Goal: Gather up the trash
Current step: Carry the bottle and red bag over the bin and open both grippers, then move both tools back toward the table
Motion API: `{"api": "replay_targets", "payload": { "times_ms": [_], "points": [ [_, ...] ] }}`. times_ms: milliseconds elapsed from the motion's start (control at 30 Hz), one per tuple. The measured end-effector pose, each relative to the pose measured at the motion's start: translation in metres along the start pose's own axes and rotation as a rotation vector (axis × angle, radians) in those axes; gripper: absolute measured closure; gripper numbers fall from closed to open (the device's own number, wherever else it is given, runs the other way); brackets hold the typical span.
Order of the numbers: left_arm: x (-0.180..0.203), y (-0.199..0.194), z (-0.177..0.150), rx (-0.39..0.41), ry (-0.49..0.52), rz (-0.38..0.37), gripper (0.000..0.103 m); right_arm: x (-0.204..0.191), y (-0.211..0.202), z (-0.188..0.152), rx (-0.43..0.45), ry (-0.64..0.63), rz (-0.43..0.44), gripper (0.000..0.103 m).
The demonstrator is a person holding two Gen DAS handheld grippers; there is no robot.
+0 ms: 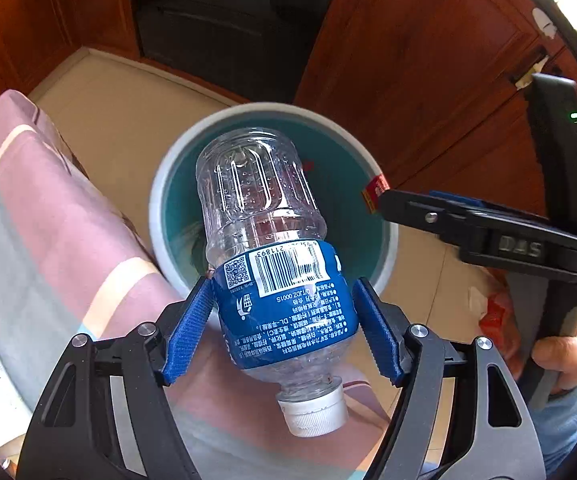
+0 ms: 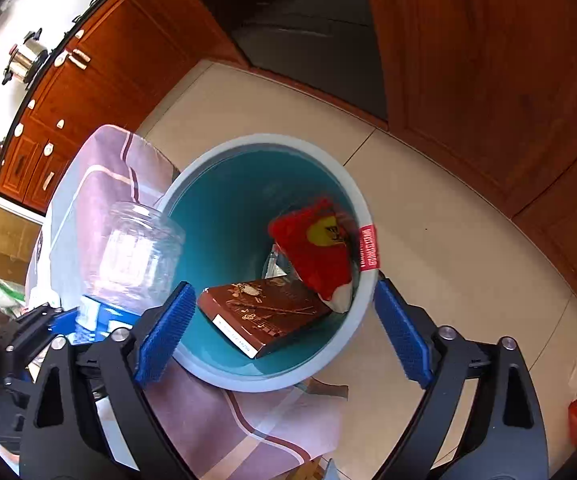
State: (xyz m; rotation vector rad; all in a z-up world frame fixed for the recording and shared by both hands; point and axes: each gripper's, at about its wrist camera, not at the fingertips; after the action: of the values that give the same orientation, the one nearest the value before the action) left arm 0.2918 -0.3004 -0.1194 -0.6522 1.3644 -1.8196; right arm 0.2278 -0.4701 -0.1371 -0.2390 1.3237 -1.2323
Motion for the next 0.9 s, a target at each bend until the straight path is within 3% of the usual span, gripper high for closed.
{"api": "replay_targets", "payload": {
  "times_ms": [500, 900],
  "points": [
    [-0.022, -0.023, -0.012, 0.045, -0.1, -0.003, 0.007, -0.004, -0.006, -0.011, -0.036, 0.007, 0.007, 0.013],
    [-0.03, -0.065, -0.046, 0.083, -0.107, -0.013, 0.005, -0.041, -0.02, -0.033, -0.036, -0.042, 0.002, 0.013]
  ]
}}
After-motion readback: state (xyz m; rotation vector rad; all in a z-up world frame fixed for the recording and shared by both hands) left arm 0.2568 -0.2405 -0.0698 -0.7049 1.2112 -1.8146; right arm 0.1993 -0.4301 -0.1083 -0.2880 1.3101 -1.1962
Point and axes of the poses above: each gripper's, at about its wrist camera, not at the fingertips, and y roughly the way its jaws point, x to its right, z to its top, and after that the axes turned 15 degrees about z, right-handed
